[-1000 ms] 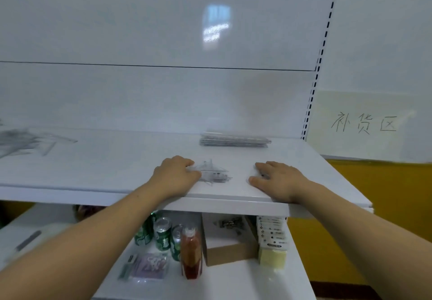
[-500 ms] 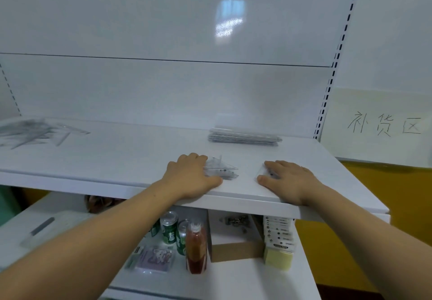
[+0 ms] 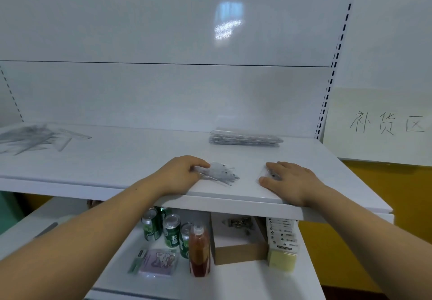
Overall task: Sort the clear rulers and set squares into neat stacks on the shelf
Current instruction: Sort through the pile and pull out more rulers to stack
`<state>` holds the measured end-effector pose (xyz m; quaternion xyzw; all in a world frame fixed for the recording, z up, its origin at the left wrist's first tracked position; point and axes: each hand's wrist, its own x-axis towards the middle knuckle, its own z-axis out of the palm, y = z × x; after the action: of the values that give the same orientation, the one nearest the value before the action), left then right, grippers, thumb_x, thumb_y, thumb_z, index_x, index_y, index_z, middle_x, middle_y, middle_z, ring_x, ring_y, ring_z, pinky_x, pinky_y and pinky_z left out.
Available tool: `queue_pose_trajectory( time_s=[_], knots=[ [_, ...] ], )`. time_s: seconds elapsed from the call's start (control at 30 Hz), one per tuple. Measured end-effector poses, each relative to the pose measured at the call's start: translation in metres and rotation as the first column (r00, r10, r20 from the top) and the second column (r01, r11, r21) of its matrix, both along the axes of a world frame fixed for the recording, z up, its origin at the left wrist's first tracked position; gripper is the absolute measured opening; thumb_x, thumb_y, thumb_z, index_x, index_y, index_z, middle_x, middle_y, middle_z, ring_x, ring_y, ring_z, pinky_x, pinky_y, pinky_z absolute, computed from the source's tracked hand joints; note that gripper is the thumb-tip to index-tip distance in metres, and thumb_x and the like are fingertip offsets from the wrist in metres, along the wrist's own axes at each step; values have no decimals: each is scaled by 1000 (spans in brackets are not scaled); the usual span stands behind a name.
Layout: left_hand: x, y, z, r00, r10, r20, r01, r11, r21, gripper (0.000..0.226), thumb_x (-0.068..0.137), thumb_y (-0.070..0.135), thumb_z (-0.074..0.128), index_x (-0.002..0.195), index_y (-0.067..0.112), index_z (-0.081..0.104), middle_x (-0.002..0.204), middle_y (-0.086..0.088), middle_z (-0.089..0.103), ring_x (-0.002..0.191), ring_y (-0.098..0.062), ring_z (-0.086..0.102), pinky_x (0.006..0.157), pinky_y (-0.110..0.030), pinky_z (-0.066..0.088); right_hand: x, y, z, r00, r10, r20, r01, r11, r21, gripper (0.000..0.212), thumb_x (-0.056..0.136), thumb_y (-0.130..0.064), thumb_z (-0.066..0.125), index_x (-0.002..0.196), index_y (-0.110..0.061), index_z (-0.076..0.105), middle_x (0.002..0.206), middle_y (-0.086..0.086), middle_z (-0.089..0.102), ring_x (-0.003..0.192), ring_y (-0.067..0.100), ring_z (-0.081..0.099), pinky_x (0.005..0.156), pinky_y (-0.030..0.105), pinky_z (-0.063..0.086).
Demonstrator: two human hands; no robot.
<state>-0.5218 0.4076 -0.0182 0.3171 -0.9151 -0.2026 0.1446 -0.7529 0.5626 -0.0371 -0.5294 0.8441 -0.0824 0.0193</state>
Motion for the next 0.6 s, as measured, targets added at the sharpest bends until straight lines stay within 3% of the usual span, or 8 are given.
queue_pose_trajectory(
  time_s=[0.13, 0.23, 0.3, 0.4, 0.6],
  knots=[
    [-1, -5, -3, 999, 18, -44, -17, 999, 43, 31, 89, 17, 54, 119, 27, 59, 114, -1, 58, 81, -4, 52, 73, -20, 42, 1, 0, 0, 1000, -2, -3, 2, 1000, 1, 69, 89, -68, 27, 147, -31, 25, 150, -4, 34, 136, 21, 32, 112, 44, 25],
    [-3, -6, -6, 996, 38, -83, -31, 996, 83, 26, 83, 33, 67, 108, 29, 58, 104, 4, 55, 84, -12, 56, 61, -23, 47, 2, 1, 1, 1000, -2, -11, 2, 1000, 6, 68, 89, -68, 26, 147, -31, 25, 150, -3, 35, 136, 21, 32, 111, 44, 25],
    [-6, -7, -7, 993, 59, -101, -50, 995, 85, 23, 80, 38, 69, 99, 29, 58, 99, 6, 55, 86, -19, 58, 63, -27, 49, 2, 1, 2, 1000, -2, -10, 2, 1000, 6, 68, 90, -68, 27, 147, -31, 25, 150, -3, 34, 136, 21, 31, 112, 44, 24],
    [-9, -10, -9, 988, 82, -127, -78, 996, 34, 19, 79, 38, 68, 89, 28, 55, 94, 8, 55, 83, -15, 55, 64, -23, 43, 3, 1, 2, 1000, -4, -4, 4, 1000, 1, 68, 90, -67, 28, 147, -30, 25, 150, -3, 35, 136, 21, 32, 112, 43, 24],
    [-11, -12, -11, 991, 57, -120, -57, 998, 2, 27, 81, 38, 66, 104, 28, 56, 103, 10, 54, 93, -11, 52, 71, -20, 38, 3, 1, 2, 1000, -9, 5, 9, 1000, 14, 70, 89, -69, 27, 148, -32, 22, 152, -4, 31, 139, 20, 28, 114, 44, 20]
  ],
)
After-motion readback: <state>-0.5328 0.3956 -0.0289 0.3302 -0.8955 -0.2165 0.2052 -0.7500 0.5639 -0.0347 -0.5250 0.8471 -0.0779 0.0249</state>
